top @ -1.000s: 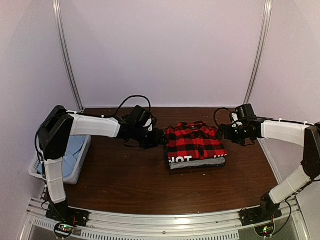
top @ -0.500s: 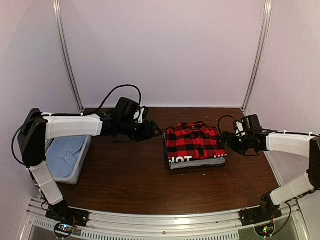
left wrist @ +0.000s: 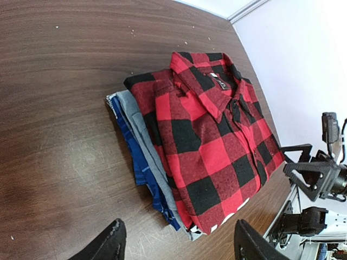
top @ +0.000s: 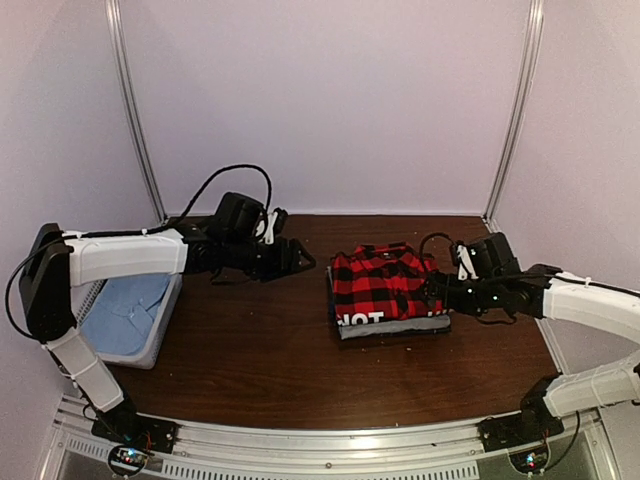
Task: Fold and stack the long sleeve shirts
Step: Move the square-folded shirt to the center of the board.
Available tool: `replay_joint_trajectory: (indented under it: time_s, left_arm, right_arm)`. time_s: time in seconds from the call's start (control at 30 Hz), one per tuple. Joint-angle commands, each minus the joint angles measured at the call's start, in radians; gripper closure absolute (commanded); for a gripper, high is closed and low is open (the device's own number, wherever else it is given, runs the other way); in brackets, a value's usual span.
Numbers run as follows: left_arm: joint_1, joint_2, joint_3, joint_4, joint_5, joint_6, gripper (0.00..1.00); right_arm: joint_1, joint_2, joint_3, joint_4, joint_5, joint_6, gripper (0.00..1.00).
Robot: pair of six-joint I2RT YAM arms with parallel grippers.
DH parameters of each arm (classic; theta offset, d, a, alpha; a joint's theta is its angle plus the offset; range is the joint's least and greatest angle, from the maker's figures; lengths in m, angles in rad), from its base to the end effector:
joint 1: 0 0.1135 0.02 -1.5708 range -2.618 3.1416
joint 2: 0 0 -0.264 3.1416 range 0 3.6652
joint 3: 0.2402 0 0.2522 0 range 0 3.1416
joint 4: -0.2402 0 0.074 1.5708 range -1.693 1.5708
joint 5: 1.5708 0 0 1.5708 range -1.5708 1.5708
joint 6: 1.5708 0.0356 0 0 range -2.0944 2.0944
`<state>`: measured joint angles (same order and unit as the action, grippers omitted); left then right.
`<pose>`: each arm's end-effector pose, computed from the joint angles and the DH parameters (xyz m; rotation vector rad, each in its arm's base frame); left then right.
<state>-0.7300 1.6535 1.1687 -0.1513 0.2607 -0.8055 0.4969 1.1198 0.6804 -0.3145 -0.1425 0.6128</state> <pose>0.2723 -0.2560 0.2511 0.0687 2.4260 -1.0771 0.2013 0.1149 0.2264 0.0657 2.4274 0.7006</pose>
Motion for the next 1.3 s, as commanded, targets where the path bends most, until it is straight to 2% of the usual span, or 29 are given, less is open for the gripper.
replay_joint_trajectory:
  time_s: [0.0, 0.2, 0.33, 0.47, 0.63, 0.87, 1.03, 1.17, 1.27]
  left_arm:
    - [0.009, -0.036, -0.013, 0.009, -0.014, 0.026, 0.31]
    - [0.013, -0.053, -0.028, 0.008, -0.017, 0.027, 0.31]
    - [0.018, -0.057, -0.032, 0.007, -0.009, 0.03, 0.31]
    - [0.021, -0.062, -0.033, -0.001, -0.004, 0.038, 0.31]
    - [0.026, -0.073, -0.048, -0.007, -0.002, 0.043, 0.31]
    - [0.03, -0.077, -0.058, 0.004, 0.006, 0.042, 0.31]
    - [0.03, -0.079, -0.058, 0.004, 0.009, 0.041, 0.31]
    - [0.031, -0.092, -0.07, 0.007, 0.004, 0.037, 0.31]
    - [0.033, -0.103, -0.081, 0.007, -0.002, 0.034, 0.31]
  right_arm:
    - [0.195, 0.044, 0.064, -0.113, 0.207, 0.099, 0.0]
    - [0.4, 0.119, 0.086, -0.144, 0.306, 0.227, 0.0]
    - [0.471, 0.169, 0.055, -0.129, 0.326, 0.3, 0.0]
    - [0.486, 0.15, 0.035, -0.169, 0.365, 0.351, 0.0]
    - [0.452, 0.025, 0.027, -0.304, 0.455, 0.369, 0.0]
    - [0.42, -0.091, 0.054, -0.38, 0.451, 0.331, 0.0]
    - [0.52, 0.004, 0.109, -0.351, 0.423, 0.357, 0.0]
    - [0.613, 0.116, 0.117, -0.255, 0.388, 0.403, 0.0]
    - [0.635, 0.198, 0.112, -0.197, 0.367, 0.416, 0.0]
